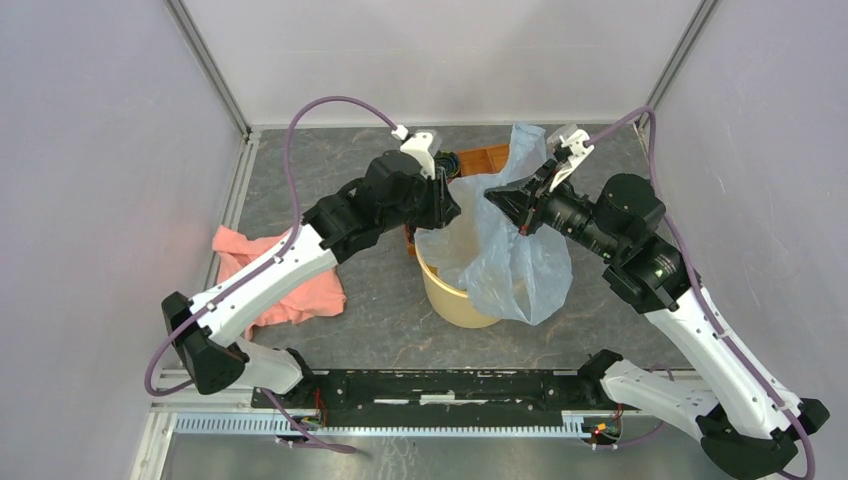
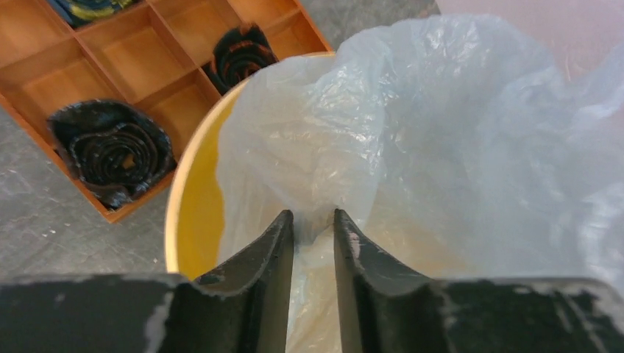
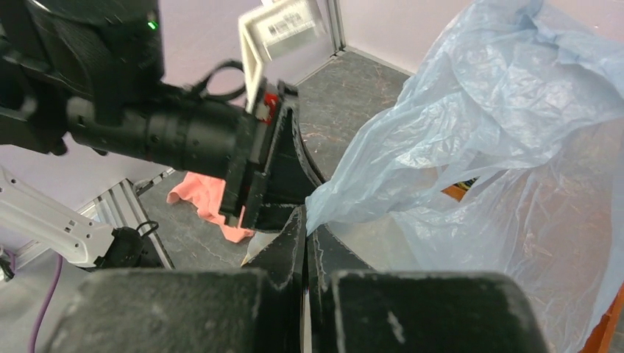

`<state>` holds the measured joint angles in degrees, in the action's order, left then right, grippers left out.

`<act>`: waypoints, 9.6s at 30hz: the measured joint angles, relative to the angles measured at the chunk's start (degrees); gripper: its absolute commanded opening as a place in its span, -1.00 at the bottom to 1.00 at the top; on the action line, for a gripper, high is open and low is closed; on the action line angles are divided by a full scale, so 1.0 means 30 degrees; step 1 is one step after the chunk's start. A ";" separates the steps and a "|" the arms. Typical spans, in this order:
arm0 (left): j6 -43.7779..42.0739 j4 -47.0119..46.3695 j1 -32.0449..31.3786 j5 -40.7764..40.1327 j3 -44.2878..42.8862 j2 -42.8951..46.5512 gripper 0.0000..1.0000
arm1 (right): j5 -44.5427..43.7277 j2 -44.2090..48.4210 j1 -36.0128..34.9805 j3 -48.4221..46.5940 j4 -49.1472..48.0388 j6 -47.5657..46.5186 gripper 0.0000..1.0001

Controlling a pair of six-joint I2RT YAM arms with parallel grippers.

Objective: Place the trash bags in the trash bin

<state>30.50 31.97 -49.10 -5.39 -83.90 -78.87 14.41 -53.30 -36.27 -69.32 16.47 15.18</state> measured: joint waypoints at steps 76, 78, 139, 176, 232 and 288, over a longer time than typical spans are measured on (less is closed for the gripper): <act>0.0372 -0.6382 -0.1173 -0.2266 0.2382 0.5377 -0.96 | 0.5982 0.3519 -0.1290 -0.3606 0.9216 -0.3235 0.96; 0.0372 -0.7206 -0.1166 -0.2492 0.2965 0.5617 -0.96 | 0.7766 0.4605 -0.1290 -0.1275 0.8218 -0.3133 0.83; 0.0372 -1.3129 -0.1158 0.2419 1.2131 1.2677 -0.96 | -0.1581 -0.2987 -0.4903 -0.5202 0.8903 -0.7104 0.57; 0.5180 -0.7606 -0.1158 0.0175 1.7566 2.0291 -0.94 | -1.5373 0.9384 -0.4998 0.6346 0.3971 0.0933 -0.98; 0.8335 -0.3832 -0.1158 0.1341 1.6706 1.9220 -0.47 | -1.2152 0.9078 -0.4983 0.6666 0.6849 0.5370 -0.10; 0.4189 0.6987 -0.1158 -0.1457 0.4335 1.4877 1.00 | -0.8364 0.8743 -0.4998 0.0240 1.1606 -0.2987 0.87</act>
<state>43.07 52.93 -52.58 -9.76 -70.89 -34.24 -10.68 -27.07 -51.27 -68.60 51.29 6.22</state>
